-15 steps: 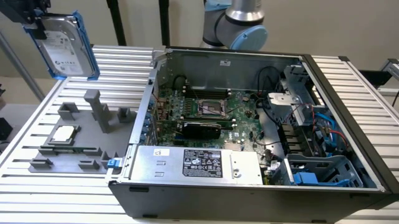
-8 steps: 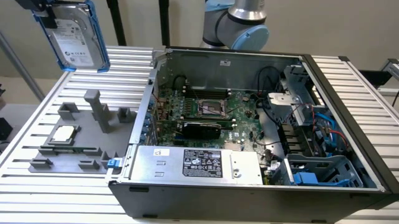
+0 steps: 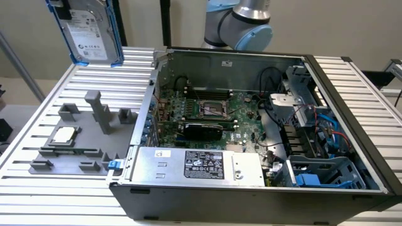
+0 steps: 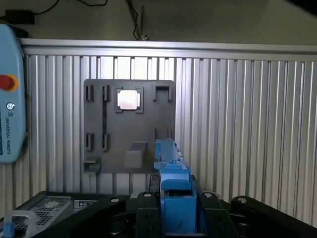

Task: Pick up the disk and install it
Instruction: 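Pick up the disk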

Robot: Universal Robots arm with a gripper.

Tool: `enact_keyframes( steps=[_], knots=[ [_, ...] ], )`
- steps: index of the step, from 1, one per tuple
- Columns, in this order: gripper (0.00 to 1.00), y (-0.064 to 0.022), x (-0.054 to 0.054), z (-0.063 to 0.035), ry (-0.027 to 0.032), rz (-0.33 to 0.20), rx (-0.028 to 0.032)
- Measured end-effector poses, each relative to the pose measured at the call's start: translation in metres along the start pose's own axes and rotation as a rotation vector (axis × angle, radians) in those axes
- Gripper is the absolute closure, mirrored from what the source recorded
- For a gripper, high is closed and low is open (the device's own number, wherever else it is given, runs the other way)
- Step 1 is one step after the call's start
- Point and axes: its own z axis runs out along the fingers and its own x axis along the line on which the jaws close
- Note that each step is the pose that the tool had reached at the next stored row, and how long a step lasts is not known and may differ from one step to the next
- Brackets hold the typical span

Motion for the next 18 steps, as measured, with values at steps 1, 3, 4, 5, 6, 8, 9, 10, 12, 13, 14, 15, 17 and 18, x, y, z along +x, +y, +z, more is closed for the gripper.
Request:
enact_keyframes(
  steps=[1,3,4,5,6,8,9,10,12,13,14,15,17,18],
  knots=[
    [0.68,-0.0045,0.000,-0.0021,-0.0001,0.000,-0.0003],
    [0.68,-0.0134,0.001,-0.0064,-0.0002,0.000,-0.0012],
    [0.68,-0.0179,0.001,-0.0085,-0.0003,0.000,-0.0016],
    [0.68,-0.0224,0.001,-0.0106,-0.0002,0.000,-0.0023],
    [0.68,-0.0268,0.001,-0.0126,-0.0003,0.000,-0.0025],
    [0.68,-0.0358,0.002,-0.0162,-0.0003,0.000,-0.0034],
    [0.68,-0.0403,0.002,-0.0176,-0.0005,0.000,-0.0036],
    [0.68,-0.0452,0.002,-0.0194,-0.0003,0.000,-0.0045],
    [0.68,-0.0541,0.003,-0.0219,-0.0004,0.000,-0.0052],
    [0.68,-0.0586,0.003,-0.0229,-0.0004,0.000,-0.0058],
    [0.68,-0.0631,0.003,-0.0236,-0.0003,0.000,-0.0064],
    [0.68,-0.0675,0.004,-0.0239,-0.0005,0.000,-0.0068],
    [0.68,-0.0766,0.004,-0.0248,-0.0003,0.000,-0.0087],
    [0.68,-0.0814,0.005,-0.0250,-0.0004,0.000,-0.0095]
  ],
)
